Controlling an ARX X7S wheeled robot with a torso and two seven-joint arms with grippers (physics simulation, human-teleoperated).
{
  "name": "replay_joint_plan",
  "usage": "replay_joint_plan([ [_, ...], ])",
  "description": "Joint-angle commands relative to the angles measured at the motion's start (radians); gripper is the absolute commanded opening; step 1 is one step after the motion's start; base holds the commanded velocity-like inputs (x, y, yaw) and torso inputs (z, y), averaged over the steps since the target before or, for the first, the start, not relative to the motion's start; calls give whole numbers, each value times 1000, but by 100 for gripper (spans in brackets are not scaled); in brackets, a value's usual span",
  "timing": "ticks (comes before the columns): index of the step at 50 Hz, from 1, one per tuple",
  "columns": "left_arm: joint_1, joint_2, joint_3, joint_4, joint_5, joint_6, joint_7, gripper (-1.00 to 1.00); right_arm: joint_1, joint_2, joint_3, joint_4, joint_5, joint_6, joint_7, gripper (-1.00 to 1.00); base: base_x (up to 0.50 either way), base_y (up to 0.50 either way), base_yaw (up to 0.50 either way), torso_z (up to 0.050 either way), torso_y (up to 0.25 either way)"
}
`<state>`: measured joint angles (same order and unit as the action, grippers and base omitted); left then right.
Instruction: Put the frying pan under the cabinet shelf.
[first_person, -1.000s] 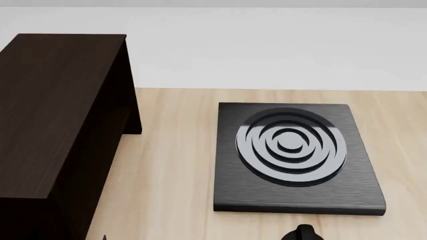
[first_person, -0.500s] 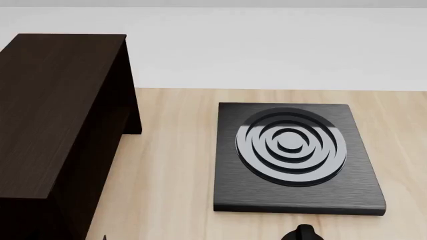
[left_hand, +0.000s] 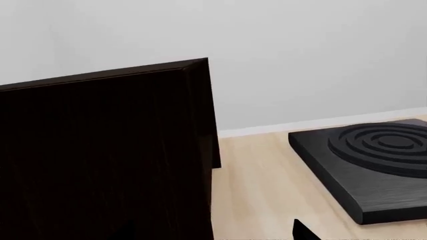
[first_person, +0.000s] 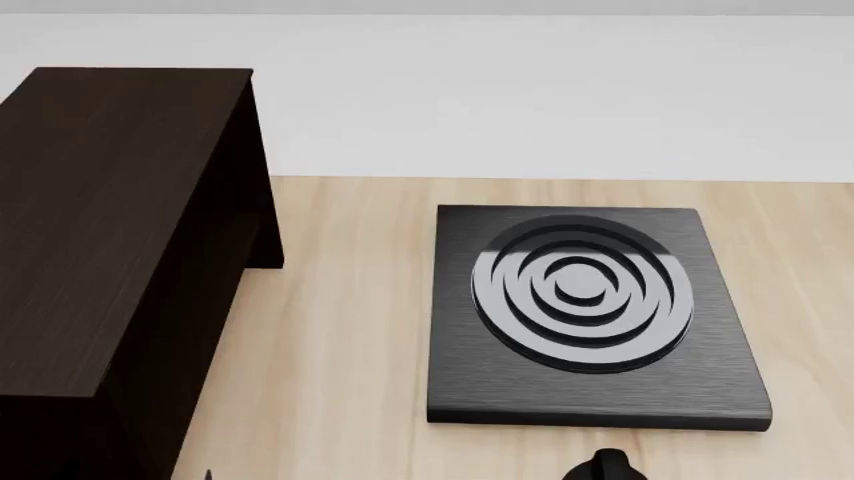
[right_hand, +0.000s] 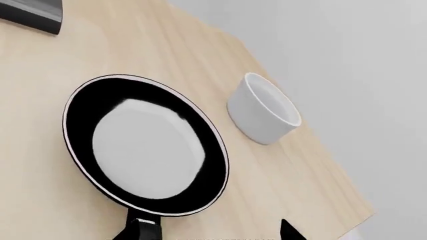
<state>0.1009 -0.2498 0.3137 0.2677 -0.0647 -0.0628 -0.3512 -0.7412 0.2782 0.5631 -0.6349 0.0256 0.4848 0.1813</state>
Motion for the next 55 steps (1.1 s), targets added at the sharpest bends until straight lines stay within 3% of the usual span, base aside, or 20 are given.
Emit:
replay_joint_plan([
  [1, -40, -25, 17, 2, -37, -27, -6, 100, 36, -13, -33, 38, -27, -8, -29, 100, 0, 0, -6, 0, 0],
  [55, -33, -51, 76, 181, -41, -137, -16, 100, 136, -41, -81, 471, 36, -245, -91, 100, 5, 0, -3, 0, 0],
])
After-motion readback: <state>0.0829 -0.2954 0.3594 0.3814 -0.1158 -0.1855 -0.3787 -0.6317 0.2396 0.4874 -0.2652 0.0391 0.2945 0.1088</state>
